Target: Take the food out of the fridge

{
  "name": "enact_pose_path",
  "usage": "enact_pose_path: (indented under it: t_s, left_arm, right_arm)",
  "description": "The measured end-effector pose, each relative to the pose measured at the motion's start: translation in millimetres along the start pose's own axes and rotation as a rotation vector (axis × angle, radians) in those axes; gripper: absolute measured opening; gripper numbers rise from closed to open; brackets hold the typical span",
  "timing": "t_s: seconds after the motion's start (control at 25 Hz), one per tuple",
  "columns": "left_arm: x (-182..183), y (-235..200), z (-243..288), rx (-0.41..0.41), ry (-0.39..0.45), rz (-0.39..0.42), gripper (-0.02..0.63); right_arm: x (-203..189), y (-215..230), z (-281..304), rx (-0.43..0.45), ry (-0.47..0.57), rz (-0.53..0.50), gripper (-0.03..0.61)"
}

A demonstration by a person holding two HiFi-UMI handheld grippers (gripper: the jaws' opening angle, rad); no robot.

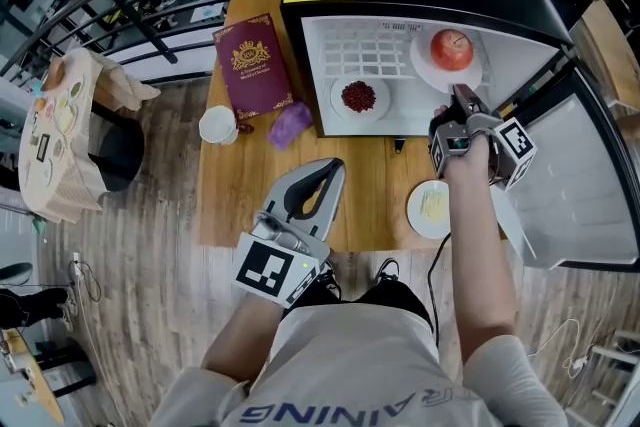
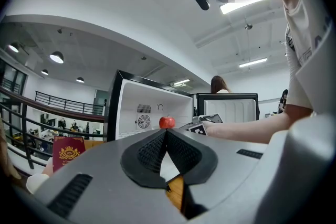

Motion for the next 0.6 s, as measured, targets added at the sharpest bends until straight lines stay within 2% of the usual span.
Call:
enact_pose_path:
  t_s: [0.6]
  left_arm:
    - [-7, 5, -14, 0.058, -0.015, 0.001, 0.008]
  right_arm:
    - [-20, -15, -55, 0.044, -0.122, -0.023, 0.031]
Point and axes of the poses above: the fingertips, and each gripper's own axes: z forward along the fingers, y to its right, x out of its top, the point moved 8 cm from there along -z, backward along the fingers, and after that the axes turned 11 degrees about x, right-handed, at the moved point
